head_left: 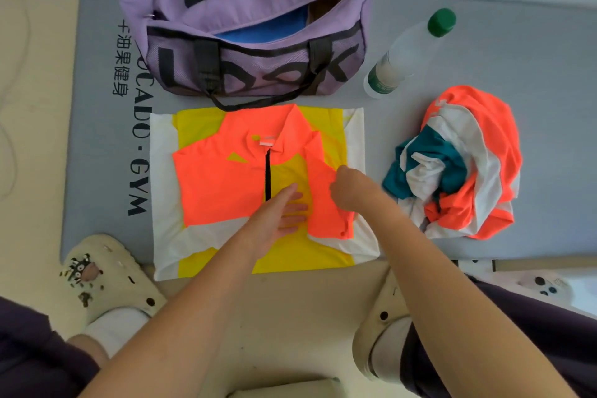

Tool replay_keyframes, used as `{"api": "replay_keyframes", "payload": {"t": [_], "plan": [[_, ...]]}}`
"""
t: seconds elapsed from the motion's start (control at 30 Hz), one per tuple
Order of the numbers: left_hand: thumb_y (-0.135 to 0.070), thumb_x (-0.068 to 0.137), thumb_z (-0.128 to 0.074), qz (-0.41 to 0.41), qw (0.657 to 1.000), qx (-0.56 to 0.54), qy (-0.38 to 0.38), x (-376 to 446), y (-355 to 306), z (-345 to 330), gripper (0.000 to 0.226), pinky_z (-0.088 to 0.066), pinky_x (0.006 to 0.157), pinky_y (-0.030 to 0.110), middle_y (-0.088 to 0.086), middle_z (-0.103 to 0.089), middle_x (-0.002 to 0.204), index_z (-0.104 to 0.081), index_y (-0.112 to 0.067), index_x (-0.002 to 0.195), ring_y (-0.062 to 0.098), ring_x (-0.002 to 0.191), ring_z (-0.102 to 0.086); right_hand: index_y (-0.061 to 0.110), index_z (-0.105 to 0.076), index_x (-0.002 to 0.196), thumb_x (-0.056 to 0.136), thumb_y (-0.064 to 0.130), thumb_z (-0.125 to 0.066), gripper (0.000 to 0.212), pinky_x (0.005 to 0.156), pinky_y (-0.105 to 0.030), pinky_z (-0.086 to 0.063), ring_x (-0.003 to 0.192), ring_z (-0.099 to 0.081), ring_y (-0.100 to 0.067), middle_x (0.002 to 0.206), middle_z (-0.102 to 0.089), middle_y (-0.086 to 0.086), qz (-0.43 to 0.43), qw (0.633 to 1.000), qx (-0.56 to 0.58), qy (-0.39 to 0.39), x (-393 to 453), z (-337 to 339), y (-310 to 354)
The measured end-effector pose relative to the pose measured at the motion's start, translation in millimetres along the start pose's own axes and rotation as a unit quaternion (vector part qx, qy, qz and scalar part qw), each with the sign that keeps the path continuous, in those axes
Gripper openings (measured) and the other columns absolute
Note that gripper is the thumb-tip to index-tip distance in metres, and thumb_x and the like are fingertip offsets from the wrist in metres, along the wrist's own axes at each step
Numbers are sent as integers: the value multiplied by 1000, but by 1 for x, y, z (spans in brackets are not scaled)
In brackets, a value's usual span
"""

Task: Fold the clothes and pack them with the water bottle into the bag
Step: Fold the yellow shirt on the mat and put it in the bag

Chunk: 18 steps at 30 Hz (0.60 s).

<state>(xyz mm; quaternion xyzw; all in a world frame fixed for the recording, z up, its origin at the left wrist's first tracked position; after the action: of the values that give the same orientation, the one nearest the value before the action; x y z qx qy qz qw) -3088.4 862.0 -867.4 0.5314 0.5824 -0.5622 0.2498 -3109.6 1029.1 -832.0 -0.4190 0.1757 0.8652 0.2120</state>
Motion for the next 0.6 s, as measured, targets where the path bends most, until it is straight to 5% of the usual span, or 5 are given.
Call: {"api": "replay_keyframes", "payload": {"t": [0.07, 0.13, 0.23, 0.43, 0.6], "plan": [[-55, 93, -51, -7, 999, -24, 22, -1, -1, -1, 37, -51, 88, 37, -1, -72, 108, -64, -27, 113, 18, 94, -69, -11, -50, 122, 97, 4, -46, 30, 72, -37, -53, 101, -64, -40, 104, -61, -21, -34, 974, 197, 106, -8, -9, 7], [-59, 84, -55, -6, 997, -60, 52, -3, -4, 0, 40, -53, 71, 32, -3, -74, 99, -69, -29, 107, 13, 80, -70, -14, -48, 123, 99, 8, -48, 32, 70, -46, -61, 84, -70, -42, 99, -64, -26, -44, 871, 434, 226, -21, -18, 24], [-54, 84, -59, -10, 994, -96, 41, -2, -7, 10, 36, -52, 75, 35, -2, -76, 102, -72, -28, 105, 14, 83, -71, 2, -45, 129, 100, 30, -52, 40, 57, -35, -59, 79, -72, -38, 112, -61, -22, -9, 785, 528, 324, -27, -18, 36], [-16, 94, -62, -6, 997, 53, -55, 5, -7, 45, 11, -52, 56, 23, 9, -67, 96, -64, -17, 105, 16, 73, -63, 12, -62, 107, 93, 4, -49, 21, 53, -22, -47, 71, -68, -24, 111, -65, -7, 96, 950, 283, -90, 13, 16, 22], [-11, 99, -51, -38, 994, 54, -85, 11, -16, 51, 16, -42, 51, 22, 6, -57, 80, -61, -17, 87, 15, 61, -52, 16, -64, 115, 89, -1, -52, 34, 75, -15, -44, 99, -65, -23, 126, -59, -4, 210, 963, 156, -59, 29, -1, 51]]}}
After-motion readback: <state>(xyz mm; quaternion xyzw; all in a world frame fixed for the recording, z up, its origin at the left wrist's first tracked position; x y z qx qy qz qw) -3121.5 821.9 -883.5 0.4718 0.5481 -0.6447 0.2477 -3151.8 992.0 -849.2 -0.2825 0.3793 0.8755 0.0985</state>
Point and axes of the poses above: each hand's wrist, its own x-axis towards the middle knuckle, its own z-axis out of the back of the hand, y = z × x, the point moved 5 cm from there along x, towards the middle knuckle
